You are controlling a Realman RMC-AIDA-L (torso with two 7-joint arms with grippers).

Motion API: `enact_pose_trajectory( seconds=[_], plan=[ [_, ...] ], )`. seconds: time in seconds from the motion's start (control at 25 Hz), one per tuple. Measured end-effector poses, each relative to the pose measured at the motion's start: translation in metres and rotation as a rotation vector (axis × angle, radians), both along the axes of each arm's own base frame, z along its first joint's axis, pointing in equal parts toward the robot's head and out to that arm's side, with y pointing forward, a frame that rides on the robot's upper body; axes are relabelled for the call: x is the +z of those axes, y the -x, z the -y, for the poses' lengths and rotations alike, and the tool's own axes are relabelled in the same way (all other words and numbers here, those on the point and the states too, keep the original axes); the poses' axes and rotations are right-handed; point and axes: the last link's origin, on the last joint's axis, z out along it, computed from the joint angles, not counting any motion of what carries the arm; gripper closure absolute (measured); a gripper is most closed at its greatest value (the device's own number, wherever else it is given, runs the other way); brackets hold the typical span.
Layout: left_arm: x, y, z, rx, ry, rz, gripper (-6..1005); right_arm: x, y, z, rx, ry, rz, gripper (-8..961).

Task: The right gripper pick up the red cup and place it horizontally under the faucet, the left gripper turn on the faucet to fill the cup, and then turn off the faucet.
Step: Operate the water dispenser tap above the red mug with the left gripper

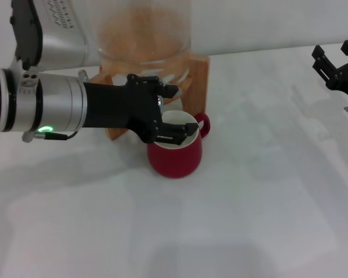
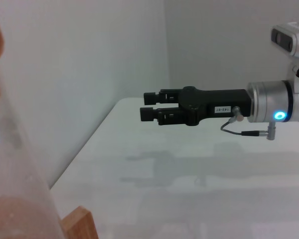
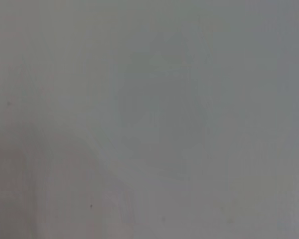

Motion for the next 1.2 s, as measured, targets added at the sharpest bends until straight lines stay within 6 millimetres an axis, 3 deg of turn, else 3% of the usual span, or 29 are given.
enact_pose_trajectory(
  seconds=[1.2],
  plan=[
    [0.0067, 0.0065, 0.0019, 0.008, -0.028, -0.020, 170, -0.0018, -0.0012, 0.0014, -0.007, 0.002, 0.005, 271]
  ],
)
